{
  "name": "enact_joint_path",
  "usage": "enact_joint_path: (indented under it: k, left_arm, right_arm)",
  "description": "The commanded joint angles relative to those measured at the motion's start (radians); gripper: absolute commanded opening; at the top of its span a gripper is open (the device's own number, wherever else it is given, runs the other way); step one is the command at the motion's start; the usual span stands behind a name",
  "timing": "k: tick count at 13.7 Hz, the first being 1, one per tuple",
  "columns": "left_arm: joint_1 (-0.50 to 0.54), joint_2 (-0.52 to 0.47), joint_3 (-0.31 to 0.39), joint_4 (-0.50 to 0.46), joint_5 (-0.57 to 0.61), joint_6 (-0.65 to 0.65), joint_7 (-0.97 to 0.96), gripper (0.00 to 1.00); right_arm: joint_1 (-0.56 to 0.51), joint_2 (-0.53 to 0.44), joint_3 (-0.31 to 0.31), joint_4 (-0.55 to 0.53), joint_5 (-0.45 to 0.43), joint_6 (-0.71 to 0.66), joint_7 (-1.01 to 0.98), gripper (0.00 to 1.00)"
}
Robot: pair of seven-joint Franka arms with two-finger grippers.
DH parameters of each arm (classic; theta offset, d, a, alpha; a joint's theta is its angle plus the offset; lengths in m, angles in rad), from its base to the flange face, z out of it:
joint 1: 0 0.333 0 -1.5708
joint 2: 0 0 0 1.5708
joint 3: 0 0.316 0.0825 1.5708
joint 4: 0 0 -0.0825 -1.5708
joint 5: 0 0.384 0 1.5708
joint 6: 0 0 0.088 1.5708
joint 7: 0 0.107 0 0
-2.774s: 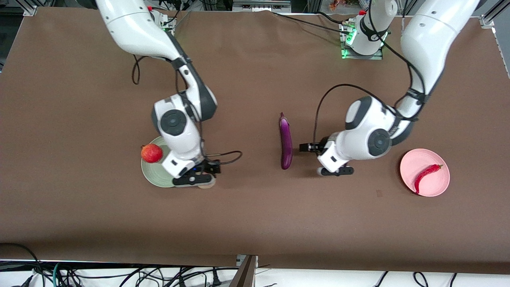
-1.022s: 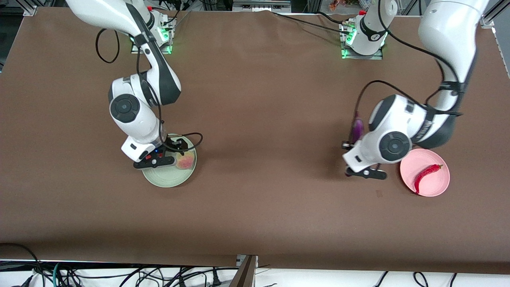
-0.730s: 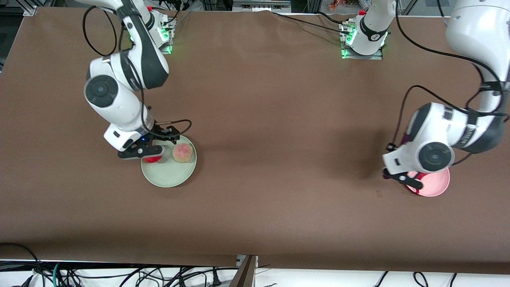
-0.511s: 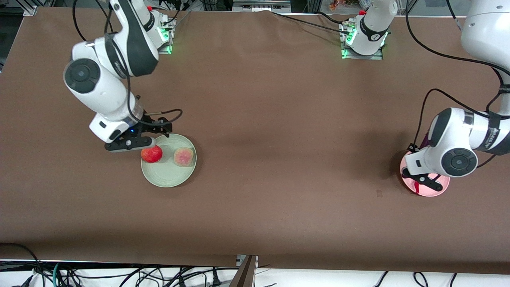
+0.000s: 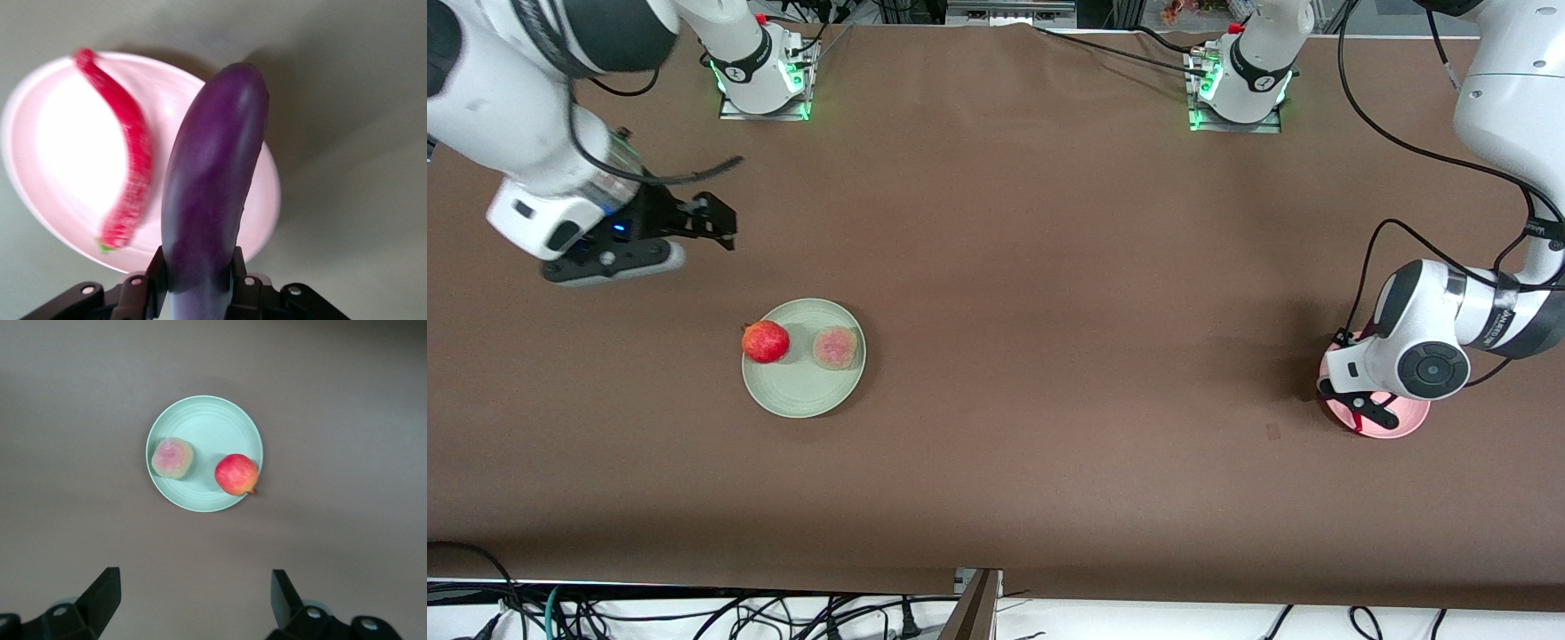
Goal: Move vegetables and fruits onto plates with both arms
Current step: 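Carry the eggplant to the pink plate while the right gripper returns to rest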
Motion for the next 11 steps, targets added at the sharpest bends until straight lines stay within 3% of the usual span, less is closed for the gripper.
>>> enact_joint_path:
  k: [1, 2, 4, 5, 7, 11]
  left_arm:
    - [0.011, -0.001, -0.001, -0.005, 0.041, 0.030, 0.009, 1.00]
    - [0.020, -0.001, -0.001, -0.005, 0.042, 0.030, 0.012, 1.00]
    - [0.022, -0.004, -0.001, -0.002, 0.036, 0.030, 0.014, 1.00]
    - [0.027, -0.010, -0.004, 0.004, 0.018, 0.024, 0.014, 1.00]
    - [0.013, -0.043, -0.018, 0.009, -0.086, 0.014, 0.009, 1.00]
    - [0.018, -0.137, -0.087, 0.053, -0.298, -0.034, 0.000, 1.00]
  right_arm:
    - [-0.059, 0.010, -0.001, 0.037, 0.017, -0.051, -0.023, 0.99]
    - [-0.118, 0.002, 0.035, 0.040, 0.015, -0.093, -0.062, 0.99]
    - [-0.280, -0.027, 0.191, 0.040, -0.006, -0.121, -0.144, 0.99]
    - [-0.320, -0.041, 0.212, 0.032, -0.005, -0.134, -0.142, 1.00]
    - [-0.327, -0.061, 0.203, 0.011, -0.003, -0.160, -0.149, 1.00]
    - [-0.327, -0.164, 0.186, -0.129, -0.005, -0.077, -0.132, 1.00]
